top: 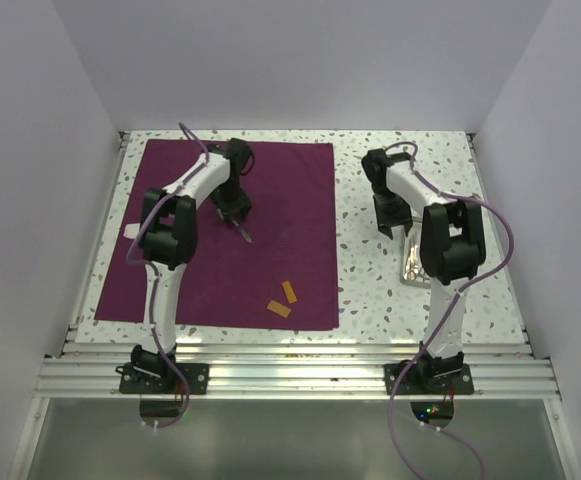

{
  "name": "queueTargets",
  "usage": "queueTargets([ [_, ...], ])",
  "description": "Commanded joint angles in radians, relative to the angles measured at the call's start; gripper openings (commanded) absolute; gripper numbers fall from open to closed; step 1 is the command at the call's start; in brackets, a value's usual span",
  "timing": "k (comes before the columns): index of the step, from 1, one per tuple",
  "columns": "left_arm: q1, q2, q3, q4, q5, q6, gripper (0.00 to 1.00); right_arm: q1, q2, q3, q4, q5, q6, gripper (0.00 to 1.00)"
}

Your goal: Prepare the surgical pack

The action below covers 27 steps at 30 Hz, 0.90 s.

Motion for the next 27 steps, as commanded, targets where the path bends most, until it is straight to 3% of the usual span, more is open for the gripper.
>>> queueTargets([
  [1, -0.002, 0.023, 0.024, -0.075, -0.044, -0.043, 0.47, -0.002, -0.071, -0.009, 0.001, -0.017, 0.014, 0.45],
  [7, -0.001, 0.020, -0.023, -0.053, -0.032, -0.040, 0.32, 0.001, -0.093, -0.029, 0.015, -0.034, 0.011, 0.44],
  [14, 0.002, 0.004, -0.076, 0.015, -0.017, -0.012, 0.23, 0.017, -0.111, -0.006, -0.001, -0.051, 0.007, 0.44],
  [21, 0.004, -0.055, -0.122, 0.067, -0.008, 0.011, 0.00, 0.055, -0.122, 0.063, -0.013, -0.121, 0.008, 0.45],
  [27, 0.004, -0.109, -0.146, 0.069, 0.012, 0.073, 0.00, 0.101, -0.120, 0.119, 0.024, -0.300, 0.039, 0.45],
])
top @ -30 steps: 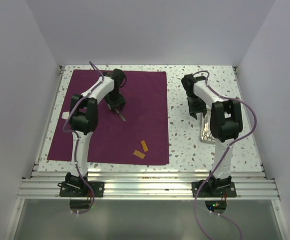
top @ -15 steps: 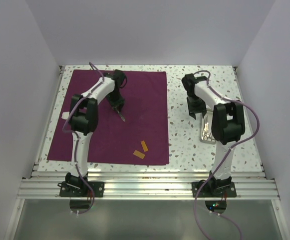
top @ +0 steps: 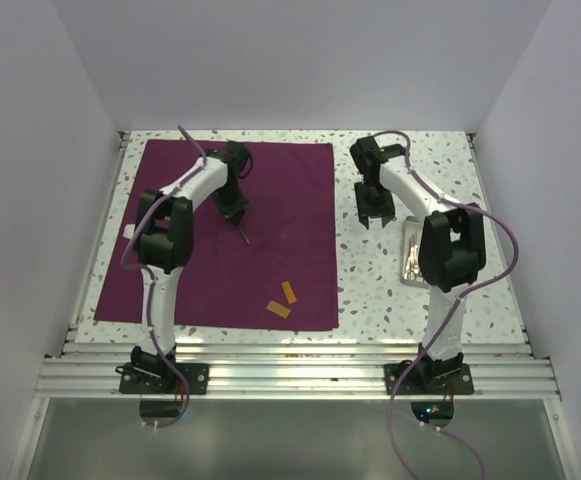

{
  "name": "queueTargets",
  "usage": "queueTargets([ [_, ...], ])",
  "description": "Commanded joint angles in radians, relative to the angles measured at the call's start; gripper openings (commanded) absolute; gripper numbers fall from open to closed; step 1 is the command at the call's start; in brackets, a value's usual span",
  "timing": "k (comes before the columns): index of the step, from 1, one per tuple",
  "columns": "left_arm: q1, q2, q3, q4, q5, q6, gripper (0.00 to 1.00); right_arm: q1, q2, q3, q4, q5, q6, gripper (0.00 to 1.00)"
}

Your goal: Prepare the surgical pack

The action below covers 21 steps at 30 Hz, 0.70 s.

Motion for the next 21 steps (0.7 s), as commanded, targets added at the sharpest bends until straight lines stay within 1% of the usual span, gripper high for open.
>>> queueTargets([
  [1, 0.006, -0.064, -0.049, -0.008, 0.001, 0.062, 0.00, 0.029, -0.059, 0.055, 0.029, -0.177, 0.044, 0.46],
  [5, 0.006, -0.152, -0.101, 0.031, 0.023, 0.131, 0.00, 0.045, -0.061, 0.040, 0.116, -0.381, 0.099, 0.47],
  [6, 0.006, -0.172, -0.129, 0.048, 0.033, 0.154, 0.00, 0.046, -0.061, 0.021, 0.139, -0.467, 0.111, 0.47],
  [7, 0.005, -0.194, -0.149, 0.074, 0.087, 0.186, 0.00, 0.045, -0.059, 0.009, 0.188, -0.516, 0.145, 0.48],
  [8, 0.005, -0.241, -0.193, 0.135, 0.127, 0.262, 0.00, 0.045, -0.058, -0.002, 0.214, -0.562, 0.161, 0.49],
  [9, 0.003, -0.266, -0.212, 0.159, 0.170, 0.287, 0.00, 0.046, -0.046, -0.017, 0.240, -0.604, 0.180, 0.49],
  [10, 0.003, -0.287, -0.229, 0.175, 0.172, 0.299, 0.00, 0.048, -0.041, -0.020, 0.272, -0.661, 0.214, 0.50],
  [12, 0.005, -0.337, -0.284, 0.239, 0.199, 0.313, 0.00, 0.051, -0.024, -0.013, 0.290, -0.684, 0.231, 0.50],
  [14, 0.008, -0.337, -0.292, 0.246, 0.240, 0.329, 0.00, 0.052, -0.012, 0.006, 0.280, -0.686, 0.231, 0.52],
  [16, 0.006, -0.341, -0.312, 0.276, 0.355, 0.361, 0.00, 0.054, 0.001, 0.035, 0.279, -0.715, 0.225, 0.53],
  [17, 0.006, -0.370, -0.365, 0.346, 0.412, 0.372, 0.00, 0.054, 0.005, 0.056, 0.273, -0.733, 0.230, 0.53],
  [18, 0.005, -0.386, -0.394, 0.388, 0.520, 0.379, 0.00, 0.052, 0.008, 0.064, 0.274, -0.744, 0.237, 0.53],
  [19, 0.005, -0.406, -0.428, 0.434, 0.585, 0.388, 0.00, 0.052, 0.008, 0.067, 0.303, -0.762, 0.274, 0.53],
  [20, 0.003, -0.438, -0.491, 0.530, 0.648, 0.393, 0.00, 0.054, 0.004, 0.066, 0.329, -0.802, 0.303, 0.53],
  [21, 0.000, -0.455, -0.522, 0.569, 0.735, 0.390, 0.00, 0.056, -0.001, 0.041, 0.369, -0.836, 0.335, 0.53],
])
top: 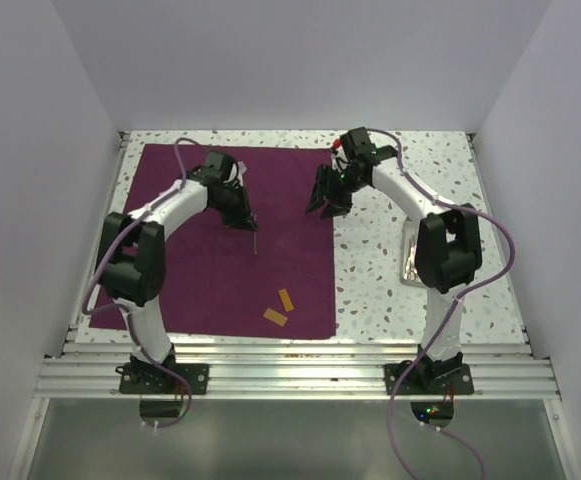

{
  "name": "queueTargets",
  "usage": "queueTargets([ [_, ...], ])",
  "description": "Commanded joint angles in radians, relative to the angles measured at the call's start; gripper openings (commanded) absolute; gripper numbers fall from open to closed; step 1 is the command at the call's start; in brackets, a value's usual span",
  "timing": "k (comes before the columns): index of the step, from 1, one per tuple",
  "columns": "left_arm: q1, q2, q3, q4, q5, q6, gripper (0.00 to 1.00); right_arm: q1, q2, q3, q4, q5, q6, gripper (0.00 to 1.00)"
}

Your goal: Prepare the surgical pack

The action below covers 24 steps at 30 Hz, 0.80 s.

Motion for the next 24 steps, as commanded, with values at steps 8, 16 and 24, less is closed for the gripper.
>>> queueTargets([
  [8, -0.037, -0.223, -0.265, 0.522, 0.517, -0.018, 0.00, 0.089, -0.017, -0.052, 0.298, -0.156, 0.274, 0.53],
  [16, -0.073, -0.252, -0.271, 0.516, 0.520, -0.048, 0.00, 0.140, -0.026, -0.061, 0.295, -0.119, 0.255, 0.50],
  [24, -0.078, -0.265, -0.259, 0.485, 0.498, -0.038, 0.00, 0.155, -0.052, -0.134, 0.281, -0.095, 0.255, 0.00],
])
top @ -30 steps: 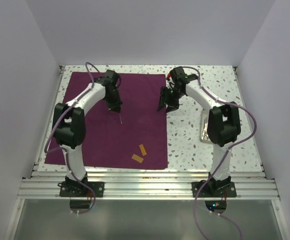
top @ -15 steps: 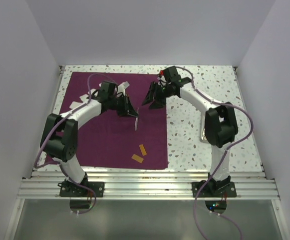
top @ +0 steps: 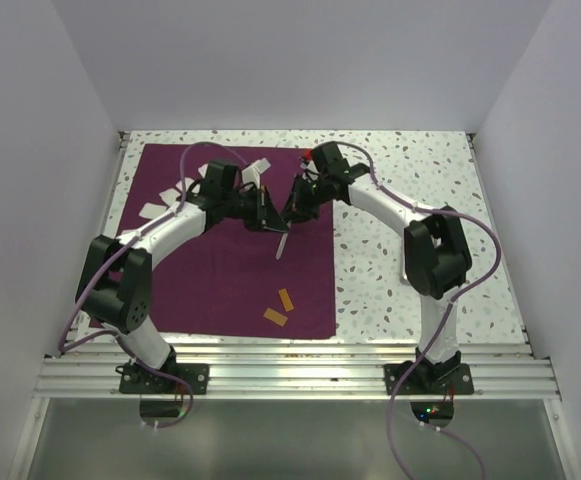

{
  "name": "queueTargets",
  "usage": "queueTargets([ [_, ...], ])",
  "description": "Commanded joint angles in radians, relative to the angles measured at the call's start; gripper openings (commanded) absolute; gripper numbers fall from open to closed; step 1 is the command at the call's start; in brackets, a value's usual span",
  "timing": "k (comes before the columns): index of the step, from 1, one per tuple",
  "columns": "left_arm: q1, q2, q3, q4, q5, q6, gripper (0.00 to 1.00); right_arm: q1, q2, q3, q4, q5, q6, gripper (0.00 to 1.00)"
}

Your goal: Prepare the surgical pack

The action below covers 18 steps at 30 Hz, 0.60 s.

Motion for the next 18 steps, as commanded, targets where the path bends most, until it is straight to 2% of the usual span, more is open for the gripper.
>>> queueTargets([
  [1, 0.005, -0.043, 0.018, 0.023, 0.010, -0.002, 0.15, 0.004, -0.063, -0.033, -0.066, 0.045, -0.032, 0.00],
  [2, 0.007, -0.044, 0.021, -0.002, 0.004, 0.007, 0.26, 0.000, -0.067, -0.017, -0.108, 0.125, -0.050, 0.00],
  [4, 0.013, -0.059, 0.016, -0.054, -0.039, 0.021, 0.43, -0.041, -0.083, -0.013, -0.198, 0.181, -0.119, 0.00],
  [6, 0.027, -0.073, 0.004, -0.109, -0.076, 0.022, 0.52, -0.112, -0.099, 0.000, -0.325, 0.305, -0.208, 0.00],
  [11, 0.033, -0.109, -0.057, -0.215, -0.141, 0.019, 0.51, -0.271, -0.141, 0.043, -0.547, 0.655, -0.406, 0.00],
  [12, 0.033, -0.122, -0.073, -0.226, -0.151, 0.000, 0.51, -0.322, -0.149, 0.043, -0.573, 0.769, -0.457, 0.00],
  [14, 0.031, -0.139, -0.125, -0.231, -0.191, -0.027, 0.49, -0.377, -0.165, 0.024, -0.573, 0.847, -0.492, 0.00],
  [15, 0.033, -0.147, -0.140, -0.228, -0.202, -0.053, 0.44, -0.428, -0.167, 0.015, -0.555, 0.873, -0.520, 0.00],
  [18, 0.031, -0.170, -0.197, -0.229, -0.225, -0.080, 0.45, -0.488, -0.172, -0.016, -0.510, 0.921, -0.532, 0.00],
])
